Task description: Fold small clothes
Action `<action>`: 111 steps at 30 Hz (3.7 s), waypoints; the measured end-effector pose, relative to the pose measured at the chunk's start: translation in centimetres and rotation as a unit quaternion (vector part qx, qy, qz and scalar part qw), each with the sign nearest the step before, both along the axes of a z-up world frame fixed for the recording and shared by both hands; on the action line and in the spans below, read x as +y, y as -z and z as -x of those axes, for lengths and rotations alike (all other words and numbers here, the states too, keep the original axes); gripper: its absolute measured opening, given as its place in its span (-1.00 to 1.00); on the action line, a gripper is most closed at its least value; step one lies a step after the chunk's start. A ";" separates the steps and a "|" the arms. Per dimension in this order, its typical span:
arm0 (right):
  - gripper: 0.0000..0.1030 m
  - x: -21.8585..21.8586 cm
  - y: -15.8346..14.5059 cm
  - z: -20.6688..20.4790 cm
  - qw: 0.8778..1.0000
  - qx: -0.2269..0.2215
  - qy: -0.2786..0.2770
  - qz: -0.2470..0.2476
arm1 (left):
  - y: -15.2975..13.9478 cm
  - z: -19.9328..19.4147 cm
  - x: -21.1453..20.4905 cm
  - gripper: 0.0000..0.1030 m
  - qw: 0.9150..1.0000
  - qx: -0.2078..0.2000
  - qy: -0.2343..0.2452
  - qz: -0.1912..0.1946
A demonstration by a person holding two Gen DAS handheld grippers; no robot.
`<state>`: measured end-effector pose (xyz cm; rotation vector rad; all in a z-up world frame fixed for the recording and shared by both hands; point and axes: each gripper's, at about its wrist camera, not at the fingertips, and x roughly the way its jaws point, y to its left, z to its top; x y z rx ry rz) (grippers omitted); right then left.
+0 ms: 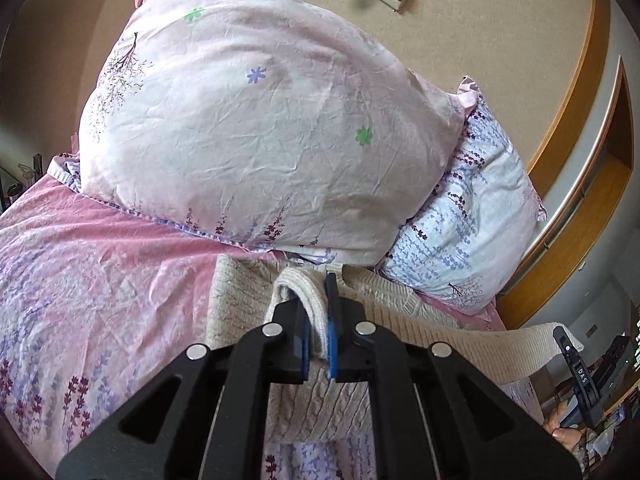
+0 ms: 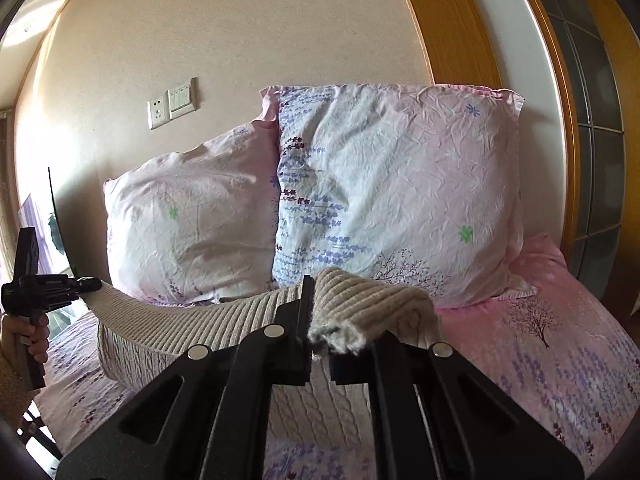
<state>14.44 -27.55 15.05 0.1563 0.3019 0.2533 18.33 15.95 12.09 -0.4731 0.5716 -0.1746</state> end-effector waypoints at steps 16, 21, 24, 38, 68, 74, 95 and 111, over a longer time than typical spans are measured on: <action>-0.89 -0.6 9.6 -14.1 0.972 0.214 0.085 -0.051 | 8.0 -11.7 -2.2 -0.88 0.994 0.104 -0.014 -0.038; -0.89 -0.7 10.5 -15.7 0.965 0.237 0.092 -0.066 | 9.1 -12.7 -2.8 -0.88 0.992 0.117 -0.011 -0.045; -0.88 -0.8 10.9 -16.7 0.960 0.250 0.094 -0.080 | 9.7 -13.3 -2.8 -0.88 0.991 0.126 -0.010 -0.038; -0.16 -4.1 8.8 -13.7 0.957 0.260 0.087 -0.099 | 7.5 -11.0 -1.6 -0.11 0.992 0.124 0.011 -0.012; -0.73 -7.2 10.6 -5.4 0.963 0.248 0.100 -0.042 | 10.3 -4.5 -1.0 -0.86 0.982 0.153 0.067 -0.089; -0.85 -7.2 11.2 -3.6 0.959 0.257 0.116 -0.041 | 10.1 -4.0 0.5 -0.86 0.984 0.146 0.073 -0.073; -0.27 -3.0 10.9 -5.0 0.968 0.239 0.079 0.019 | 8.6 -2.9 -0.3 -0.09 0.986 0.117 0.028 -0.119; -0.16 -2.2 13.2 -7.1 0.956 0.283 0.058 0.046 | 9.5 -4.4 -7.1 0.23 0.972 0.113 0.085 -0.186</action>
